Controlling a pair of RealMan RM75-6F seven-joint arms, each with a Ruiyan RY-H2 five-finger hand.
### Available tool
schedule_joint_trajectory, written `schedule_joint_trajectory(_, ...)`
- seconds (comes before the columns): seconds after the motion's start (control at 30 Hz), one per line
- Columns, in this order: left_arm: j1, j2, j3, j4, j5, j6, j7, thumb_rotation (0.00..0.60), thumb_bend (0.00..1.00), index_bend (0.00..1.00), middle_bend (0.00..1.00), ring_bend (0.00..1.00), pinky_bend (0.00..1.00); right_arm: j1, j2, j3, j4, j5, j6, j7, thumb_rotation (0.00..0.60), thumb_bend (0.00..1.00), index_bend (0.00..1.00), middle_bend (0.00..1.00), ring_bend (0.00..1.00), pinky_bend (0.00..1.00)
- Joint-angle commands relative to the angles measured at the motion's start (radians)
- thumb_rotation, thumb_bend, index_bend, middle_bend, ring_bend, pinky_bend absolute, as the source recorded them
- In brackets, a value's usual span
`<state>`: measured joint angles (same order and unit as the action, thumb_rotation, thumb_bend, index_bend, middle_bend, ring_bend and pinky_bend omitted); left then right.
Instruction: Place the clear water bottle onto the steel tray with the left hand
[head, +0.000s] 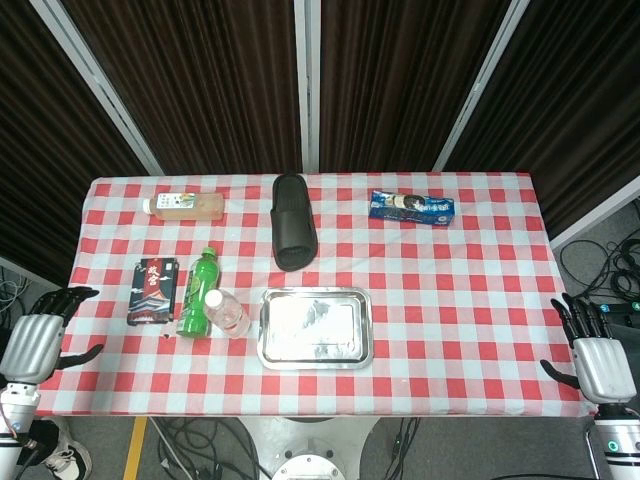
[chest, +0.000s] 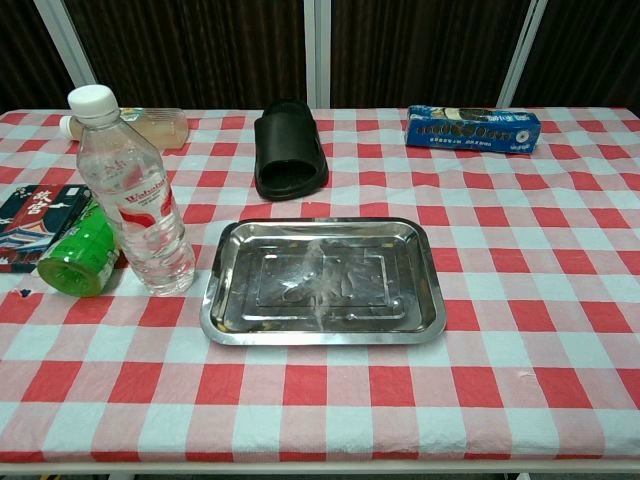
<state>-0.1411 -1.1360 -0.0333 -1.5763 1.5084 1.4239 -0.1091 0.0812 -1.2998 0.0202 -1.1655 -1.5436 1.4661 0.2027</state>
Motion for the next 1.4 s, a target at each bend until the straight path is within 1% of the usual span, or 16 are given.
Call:
schedule_joint_trajectory(0.03, -0.002, -0.002, 0.000, 0.000, -0.001, -0.003, -0.001, 0.600, 0.16, 0.28, 0.31, 0.20, 0.20, -0.003, -0.001, -0.003, 0.008, -0.003, 0.005, 0.005, 0.600, 0.09, 0.00, 0.00, 0.00, 0.00)
schedule_joint_trajectory(0.3, -0.012, -0.001, -0.012, -0.029, -0.015, -0.015, -0.013, 0.600, 0.16, 0.28, 0.31, 0.20, 0.20, 0.001, -0.001, 0.000, 0.003, -0.005, 0.003, 0.006, 0.600, 0.09, 0.00, 0.00, 0.00, 0.00)
schedule_joint_trajectory(0.43, -0.013, 0.003, -0.014, -0.063, -0.060, -0.053, -0.097, 0.600, 0.16, 0.28, 0.31, 0.20, 0.20, 0.001, 0.000, 0.002, -0.002, 0.002, -0.002, 0.001, 0.600, 0.09, 0.00, 0.00, 0.00, 0.00)
schedule_joint_trajectory(0.57, -0.019, -0.010, -0.010, -0.080, -0.076, -0.097, -0.206, 0.600, 0.16, 0.27, 0.31, 0.20, 0.20, 0.001, -0.003, -0.001, 0.007, 0.001, -0.005, 0.003, 0.600, 0.09, 0.00, 0.00, 0.00, 0.00)
schedule_joint_trajectory(0.7, -0.049, -0.069, -0.024, -0.082, -0.098, -0.171, -0.389, 0.600, 0.13, 0.25, 0.31, 0.20, 0.20, 0.001, -0.003, 0.003, 0.008, 0.003, -0.003, 0.006, 0.600, 0.09, 0.00, 0.00, 0.00, 0.00)
schedule_joint_trajectory(0.8, -0.063, -0.141, -0.047, -0.042, -0.108, -0.180, -0.479, 0.600, 0.11, 0.24, 0.31, 0.20, 0.20, 0.000, -0.004, 0.002, 0.010, 0.003, -0.003, 0.006, 0.600, 0.09, 0.00, 0.00, 0.00, 0.00)
schedule_joint_trajectory(0.93, -0.078, -0.254, -0.072, 0.032, -0.094, -0.145, -0.489, 0.600, 0.09, 0.23, 0.30, 0.20, 0.20, 0.002, -0.005, 0.005, 0.011, 0.006, -0.007, 0.006, 0.600, 0.09, 0.00, 0.00, 0.00, 0.00)
schedule_joint_trajectory(1.03, -0.091, -0.315, -0.086, 0.068, -0.086, -0.131, -0.491, 0.600, 0.07, 0.22, 0.28, 0.19, 0.19, 0.003, -0.005, 0.008, 0.011, 0.013, -0.013, 0.005, 0.600, 0.09, 0.00, 0.00, 0.00, 0.00)
schedule_joint_trajectory(1.2, -0.113, -0.353, -0.090, 0.086, -0.050, -0.122, -0.528, 0.600, 0.03, 0.19, 0.25, 0.16, 0.18, 0.009, -0.006, 0.013, 0.012, 0.024, -0.027, 0.005, 0.600, 0.09, 0.00, 0.00, 0.00, 0.00)
schedule_joint_trajectory(1.27, -0.115, -0.354, -0.084, 0.079, -0.034, -0.116, -0.546, 0.600, 0.02, 0.19, 0.24, 0.16, 0.18, 0.010, -0.006, 0.015, 0.012, 0.027, -0.032, 0.005, 0.600, 0.09, 0.00, 0.00, 0.00, 0.00)
schedule_joint_trajectory(1.4, -0.136, -0.371, -0.092, 0.043, -0.044, -0.139, -0.556, 0.600, 0.00, 0.17, 0.23, 0.16, 0.18, 0.012, -0.006, 0.019, 0.013, 0.036, -0.039, 0.005, 0.600, 0.09, 0.00, 0.00, 0.00, 0.00)
